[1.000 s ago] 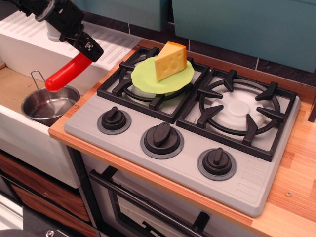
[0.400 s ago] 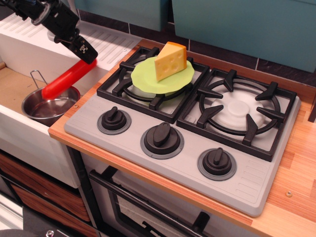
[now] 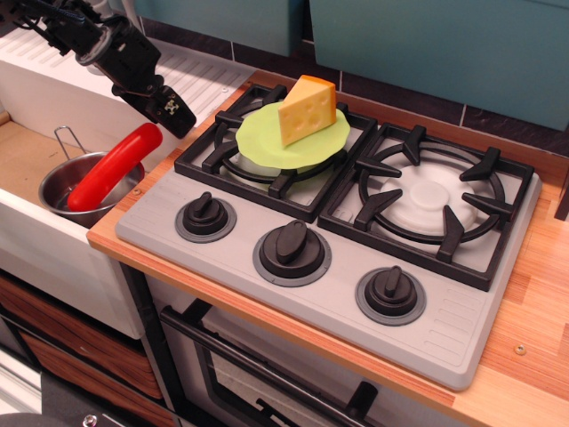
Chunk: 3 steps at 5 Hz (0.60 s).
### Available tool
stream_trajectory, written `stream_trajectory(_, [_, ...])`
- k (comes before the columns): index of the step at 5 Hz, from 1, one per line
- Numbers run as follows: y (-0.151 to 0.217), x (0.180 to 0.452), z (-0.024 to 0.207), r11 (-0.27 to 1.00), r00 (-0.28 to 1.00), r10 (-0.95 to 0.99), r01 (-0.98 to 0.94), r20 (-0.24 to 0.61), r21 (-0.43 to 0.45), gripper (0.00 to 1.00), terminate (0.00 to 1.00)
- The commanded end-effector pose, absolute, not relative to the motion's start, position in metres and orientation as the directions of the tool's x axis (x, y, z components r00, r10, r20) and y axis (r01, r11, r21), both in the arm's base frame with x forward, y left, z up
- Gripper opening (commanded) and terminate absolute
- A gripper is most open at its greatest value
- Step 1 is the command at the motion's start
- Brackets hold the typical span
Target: Put cheese on plate and sausage in pot or pan in sink
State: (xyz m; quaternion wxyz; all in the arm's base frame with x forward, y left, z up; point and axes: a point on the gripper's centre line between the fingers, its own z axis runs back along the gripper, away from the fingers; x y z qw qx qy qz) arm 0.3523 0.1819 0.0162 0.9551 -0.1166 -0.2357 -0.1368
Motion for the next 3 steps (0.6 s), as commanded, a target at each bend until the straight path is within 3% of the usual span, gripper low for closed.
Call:
stream_trajectory(1, [0.173,0.356,0.080,0.951,0.865,-0.241,0.301,0.441,-0.069,1.00,0.00])
stream_trajectory(2, [0.164,0.352,0.117,0.966,0.911,-0.228,0.257,0.342,-0.040,1.00,0.00])
stream_trajectory(3, [0.154,0.348,0.140,0.976,0.935,-0.202,0.216,0.290,-0.017,1.00,1.00])
